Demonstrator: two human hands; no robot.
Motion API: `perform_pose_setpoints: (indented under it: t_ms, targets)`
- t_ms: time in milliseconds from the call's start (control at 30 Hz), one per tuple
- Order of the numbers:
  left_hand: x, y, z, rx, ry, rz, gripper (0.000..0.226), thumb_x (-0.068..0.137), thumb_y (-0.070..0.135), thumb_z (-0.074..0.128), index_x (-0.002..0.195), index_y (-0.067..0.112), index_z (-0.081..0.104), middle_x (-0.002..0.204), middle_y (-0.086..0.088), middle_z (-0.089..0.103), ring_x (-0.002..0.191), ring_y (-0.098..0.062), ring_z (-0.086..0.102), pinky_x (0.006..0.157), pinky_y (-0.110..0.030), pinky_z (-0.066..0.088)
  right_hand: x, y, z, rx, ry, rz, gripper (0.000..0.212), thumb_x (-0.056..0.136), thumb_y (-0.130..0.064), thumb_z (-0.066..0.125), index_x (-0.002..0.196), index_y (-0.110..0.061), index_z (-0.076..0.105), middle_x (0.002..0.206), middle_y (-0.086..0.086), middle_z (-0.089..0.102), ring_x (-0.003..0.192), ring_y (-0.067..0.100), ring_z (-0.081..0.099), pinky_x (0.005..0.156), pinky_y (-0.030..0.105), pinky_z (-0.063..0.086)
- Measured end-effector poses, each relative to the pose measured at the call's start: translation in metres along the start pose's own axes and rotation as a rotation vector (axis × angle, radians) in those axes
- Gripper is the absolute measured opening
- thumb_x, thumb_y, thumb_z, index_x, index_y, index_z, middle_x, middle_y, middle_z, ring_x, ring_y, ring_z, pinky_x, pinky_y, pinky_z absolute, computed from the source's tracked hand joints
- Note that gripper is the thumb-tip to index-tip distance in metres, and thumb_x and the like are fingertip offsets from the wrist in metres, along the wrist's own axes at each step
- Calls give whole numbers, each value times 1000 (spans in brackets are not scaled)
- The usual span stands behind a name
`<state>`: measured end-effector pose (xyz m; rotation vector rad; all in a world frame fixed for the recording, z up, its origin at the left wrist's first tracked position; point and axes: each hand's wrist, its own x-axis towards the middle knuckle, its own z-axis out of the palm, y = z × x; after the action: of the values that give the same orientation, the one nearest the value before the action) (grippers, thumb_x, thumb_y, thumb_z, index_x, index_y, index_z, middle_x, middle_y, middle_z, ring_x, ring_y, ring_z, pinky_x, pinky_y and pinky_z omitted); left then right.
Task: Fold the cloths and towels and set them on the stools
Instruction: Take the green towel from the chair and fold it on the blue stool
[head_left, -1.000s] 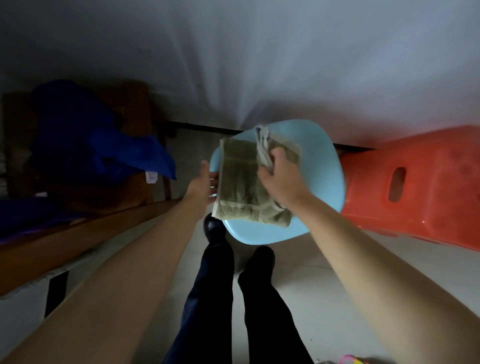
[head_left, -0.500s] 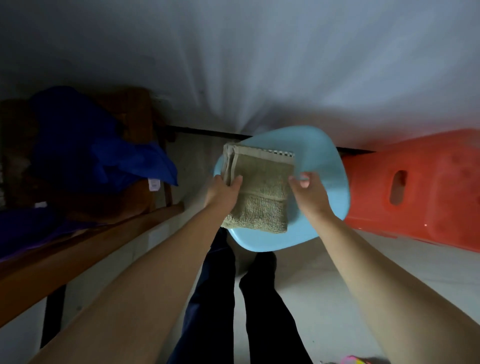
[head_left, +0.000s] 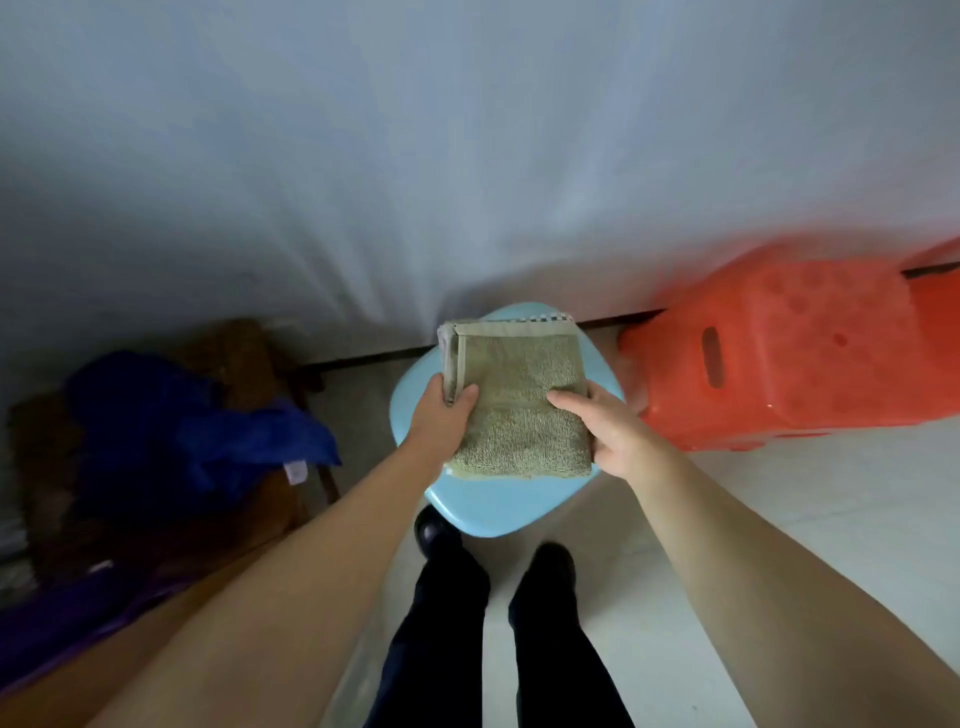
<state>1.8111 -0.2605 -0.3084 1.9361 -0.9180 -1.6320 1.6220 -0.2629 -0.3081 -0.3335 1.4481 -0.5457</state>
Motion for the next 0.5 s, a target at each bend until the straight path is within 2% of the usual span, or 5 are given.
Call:
perform_pose_setpoints:
  t_ms: [67,167,333,433,500]
  targets:
    - [-16,40,12,-15,-77,57,11,95,23,53,106,20,51,106,-14,63,95,-29,63,89,-44,53,-32,-20,-15,56,35,-80,19,88,-8,61,105,-14,55,102,9,65,89,24,64,79,38,52]
    - [-46,98,36,4,-149,169,12,95,21,53,107,18,51,102,-11,61,90,-27,62,85,-48,54,-81,-50,-45,132,74,-205,20,88,-5,59,106,-14,56,107,12,64,99,29,62,93,48,48]
    - [-104,157,92,45,-201,345,14,95,22,52,108,18,49,107,-8,62,101,-29,62,91,-44,53,-162,-85,-105,172,201,-396,40,84,-5,65,121,-12,52,114,13,64,100,29,63,87,45,50]
    - [-155,176,144,76,-220,477,15,95,23,51,109,17,49,101,-3,61,97,-25,60,86,-39,52,-217,-84,-159,167,273,-510,38,85,-6,65,120,-13,52,111,10,64,94,26,63,85,43,51]
    - [-184,184,179,92,-238,560,12,96,20,51,107,16,49,94,1,59,91,-21,59,77,-29,51,-246,-78,-196,162,311,-588,35,85,-7,66,117,-14,53,109,7,64,94,24,62,81,39,51]
